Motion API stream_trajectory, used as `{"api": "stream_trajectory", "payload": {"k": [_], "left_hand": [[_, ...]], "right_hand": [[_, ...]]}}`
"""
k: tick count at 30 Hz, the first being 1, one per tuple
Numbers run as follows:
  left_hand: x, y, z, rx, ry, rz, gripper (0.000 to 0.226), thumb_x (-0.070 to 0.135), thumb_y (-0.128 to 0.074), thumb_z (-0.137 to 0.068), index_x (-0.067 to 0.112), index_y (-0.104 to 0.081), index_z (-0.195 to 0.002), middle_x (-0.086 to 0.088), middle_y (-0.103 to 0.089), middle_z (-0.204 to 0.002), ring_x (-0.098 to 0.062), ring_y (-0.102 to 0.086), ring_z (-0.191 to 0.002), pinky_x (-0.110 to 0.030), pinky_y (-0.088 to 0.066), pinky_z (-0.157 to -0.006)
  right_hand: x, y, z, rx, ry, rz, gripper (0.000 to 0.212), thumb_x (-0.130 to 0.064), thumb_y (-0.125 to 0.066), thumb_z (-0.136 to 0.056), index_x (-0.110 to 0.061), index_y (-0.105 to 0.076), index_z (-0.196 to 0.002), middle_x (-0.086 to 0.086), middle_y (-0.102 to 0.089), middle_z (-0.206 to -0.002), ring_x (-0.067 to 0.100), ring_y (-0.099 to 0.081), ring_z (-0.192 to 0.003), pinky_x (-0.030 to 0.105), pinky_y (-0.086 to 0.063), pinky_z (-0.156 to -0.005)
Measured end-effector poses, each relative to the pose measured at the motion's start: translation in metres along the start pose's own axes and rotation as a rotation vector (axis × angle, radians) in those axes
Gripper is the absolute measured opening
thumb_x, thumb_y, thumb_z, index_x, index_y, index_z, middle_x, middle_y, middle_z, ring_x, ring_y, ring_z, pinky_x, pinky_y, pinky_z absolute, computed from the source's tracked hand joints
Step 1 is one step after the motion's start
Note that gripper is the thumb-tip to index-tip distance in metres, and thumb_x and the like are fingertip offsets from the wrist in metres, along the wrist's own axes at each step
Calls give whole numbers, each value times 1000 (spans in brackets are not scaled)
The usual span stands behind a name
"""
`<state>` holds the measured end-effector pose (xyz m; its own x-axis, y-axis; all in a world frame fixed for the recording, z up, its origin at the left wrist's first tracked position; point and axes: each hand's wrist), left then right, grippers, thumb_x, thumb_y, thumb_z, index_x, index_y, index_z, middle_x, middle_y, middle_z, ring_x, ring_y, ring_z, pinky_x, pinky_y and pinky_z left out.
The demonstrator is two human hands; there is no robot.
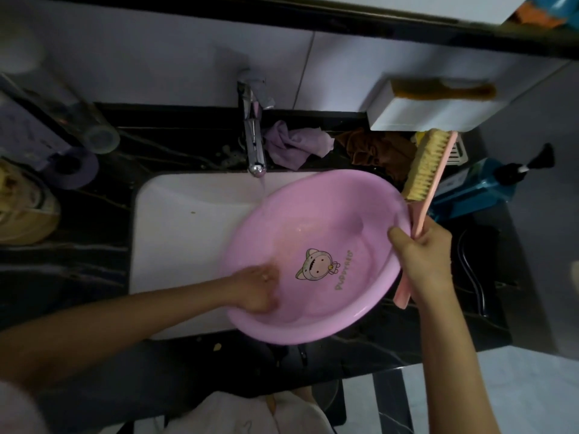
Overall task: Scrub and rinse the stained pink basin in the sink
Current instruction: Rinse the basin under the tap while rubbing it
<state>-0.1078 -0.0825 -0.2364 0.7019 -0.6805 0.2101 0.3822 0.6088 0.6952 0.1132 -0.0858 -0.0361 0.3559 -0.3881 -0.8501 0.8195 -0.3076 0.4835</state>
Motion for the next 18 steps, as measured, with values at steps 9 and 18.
{"api": "stream_trajectory", "payload": {"k": [9,18], "left_hand": [[-26,44,-69,450,15,115,69,54,-17,-91,17,-23,-149,-4,-14,-158,-23,-13,-146,-52,-1,-116],[40,41,-67,505,-405,362,60,39,-21,-101,24,13,-148,2,18,-156,-9,22,-143,-40,16,-112]], "right_hand": [[2,5,0,-80,40,15,29,8,-54,-84,-20,-59,-80,18,-58,-75,25,-55,-65,24,-47,-54],[7,6,-4,-79,68,2,27,6,-56,-82,-20,-61,-79,6,-58,-64,6,-54,-52,14,-46,-49]]}}
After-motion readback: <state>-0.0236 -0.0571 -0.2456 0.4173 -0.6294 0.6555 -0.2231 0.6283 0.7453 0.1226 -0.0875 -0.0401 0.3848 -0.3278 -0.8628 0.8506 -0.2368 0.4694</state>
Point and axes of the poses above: each hand's wrist, its own z-axis away from the middle knuckle, its own y-axis out of the back of the hand, x = y × z
